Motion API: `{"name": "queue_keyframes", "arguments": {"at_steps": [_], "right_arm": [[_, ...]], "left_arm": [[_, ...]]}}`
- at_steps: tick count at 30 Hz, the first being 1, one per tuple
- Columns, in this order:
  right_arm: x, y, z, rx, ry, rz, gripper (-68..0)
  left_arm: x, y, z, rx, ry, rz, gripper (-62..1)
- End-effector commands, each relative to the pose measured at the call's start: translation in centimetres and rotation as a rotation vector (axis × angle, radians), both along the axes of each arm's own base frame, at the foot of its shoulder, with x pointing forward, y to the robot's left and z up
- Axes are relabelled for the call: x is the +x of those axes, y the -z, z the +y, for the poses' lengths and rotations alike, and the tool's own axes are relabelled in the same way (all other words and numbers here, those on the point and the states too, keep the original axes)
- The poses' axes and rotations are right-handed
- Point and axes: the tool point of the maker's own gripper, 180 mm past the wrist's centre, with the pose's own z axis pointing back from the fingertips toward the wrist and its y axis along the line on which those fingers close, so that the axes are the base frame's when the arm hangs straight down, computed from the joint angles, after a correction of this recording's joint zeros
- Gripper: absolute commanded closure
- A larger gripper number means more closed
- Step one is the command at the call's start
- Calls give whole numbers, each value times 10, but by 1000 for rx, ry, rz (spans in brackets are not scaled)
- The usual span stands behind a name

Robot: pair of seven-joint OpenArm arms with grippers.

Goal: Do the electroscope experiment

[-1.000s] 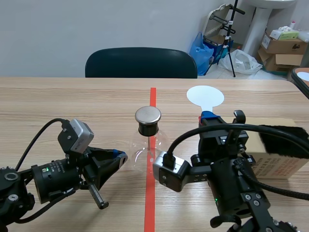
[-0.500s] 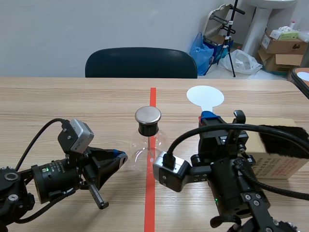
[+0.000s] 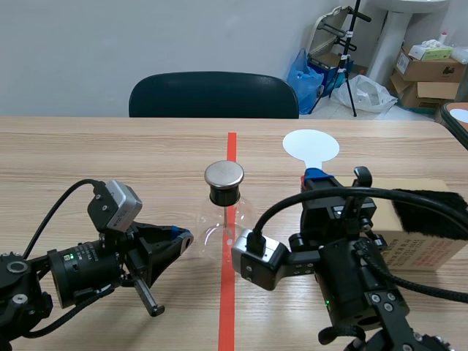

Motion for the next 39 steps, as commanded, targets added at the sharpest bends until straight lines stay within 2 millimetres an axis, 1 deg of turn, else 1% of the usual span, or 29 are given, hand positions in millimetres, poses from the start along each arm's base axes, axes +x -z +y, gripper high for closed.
{"name": "queue_keyframes", "arguments": {"at_steps": [1, 26, 32, 39], "right_arm": [[4, -11, -1, 11, 1, -35, -13], [4, -11, -2, 11, 7, -35, -13], [2, -11, 7, 7, -46, -34, -13], [-6, -10, 30, -4, -180, -32, -13]], "left_arm": [[4, -9, -4, -29, -2, -21, -30], [4, -9, -4, -29, -2, -21, -30], [4, -9, -4, -29, -2, -21, -30], [4, -9, -4, -29, -2, -21, -30]]}}
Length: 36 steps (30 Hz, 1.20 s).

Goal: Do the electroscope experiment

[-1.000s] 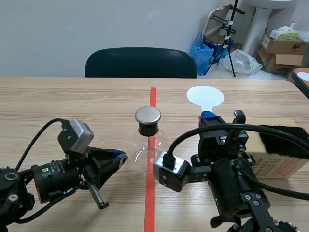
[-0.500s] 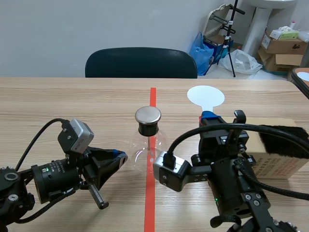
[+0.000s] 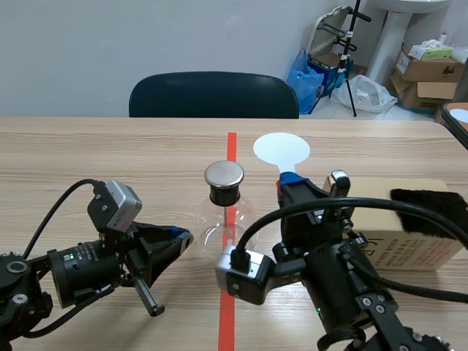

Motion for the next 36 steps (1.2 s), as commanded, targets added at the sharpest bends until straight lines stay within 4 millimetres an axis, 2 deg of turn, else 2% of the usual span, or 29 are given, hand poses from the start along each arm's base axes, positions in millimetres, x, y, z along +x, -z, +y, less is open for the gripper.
{"name": "queue_keyframes", "arguments": {"at_steps": [1, 10, 16, 36], "right_arm": [[2, -11, 3, 9, -21, -35, -13], [-13, -9, 31, -11, -202, -34, -13], [-21, -8, 42, -20, -278, -34, -13], [-23, -8, 44, -21, -293, -33, -13]], "left_arm": [[4, -9, -4, -29, -2, -21, -30], [4, -9, -4, -29, -2, -21, -30], [4, -9, -4, -29, -2, -21, -30], [4, -9, -4, -29, -2, -21, -30]]}}
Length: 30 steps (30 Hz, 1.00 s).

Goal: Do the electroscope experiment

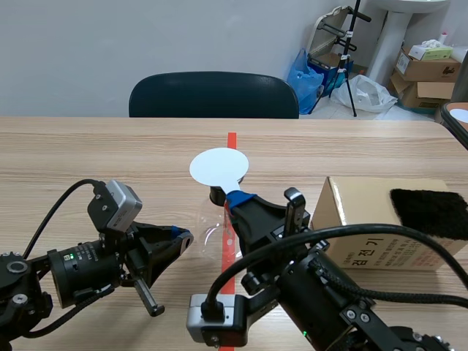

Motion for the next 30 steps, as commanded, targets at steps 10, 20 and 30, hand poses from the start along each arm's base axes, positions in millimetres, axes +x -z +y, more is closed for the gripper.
{"name": "queue_keyframes", "arguments": {"at_steps": [10, 20, 30], "right_arm": [[4, -11, -1, 12, 4, -38, -13], [8, -11, -6, 13, 33, -39, -13], [29, -14, -41, 31, 259, -46, -13]], "left_arm": [[4, -9, -4, -29, -2, -21, -30], [4, -9, -4, -29, -2, -21, -30], [4, -9, -4, -29, -2, -21, -30]]}}
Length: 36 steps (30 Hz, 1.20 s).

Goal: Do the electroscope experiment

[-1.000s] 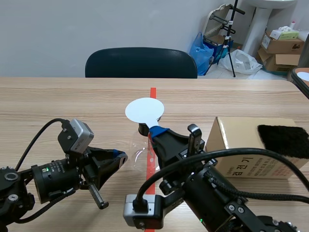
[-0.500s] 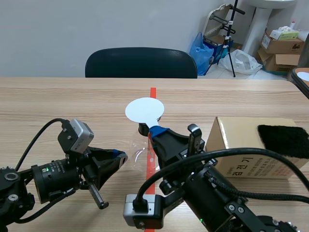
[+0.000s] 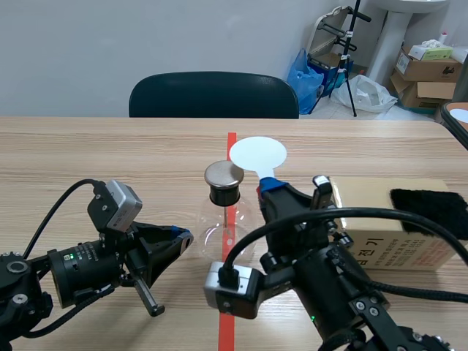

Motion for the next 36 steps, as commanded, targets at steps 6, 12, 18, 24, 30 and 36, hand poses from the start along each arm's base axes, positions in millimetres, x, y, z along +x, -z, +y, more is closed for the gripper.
{"name": "queue_keyframes", "arguments": {"at_steps": [6, 12, 18, 24, 30, 36], "right_arm": [[15, -13, -31, 25, 174, -44, -13], [20, -14, -53, 35, 299, -47, -13], [21, -15, -68, 42, 384, -50, -13], [21, -15, -75, 45, 422, -51, -13], [21, -15, -71, 43, 398, -50, -13], [18, -14, -43, 31, 244, -46, -13]], "left_arm": [[4, -9, -4, -29, -2, -21, -30], [4, -9, -4, -29, -2, -21, -30], [4, -9, -4, -29, -2, -21, -30], [4, -9, -4, -29, -2, -21, -30], [4, -9, -4, -29, -2, -21, -30], [3, -9, -4, -29, -2, -19, -30]]}}
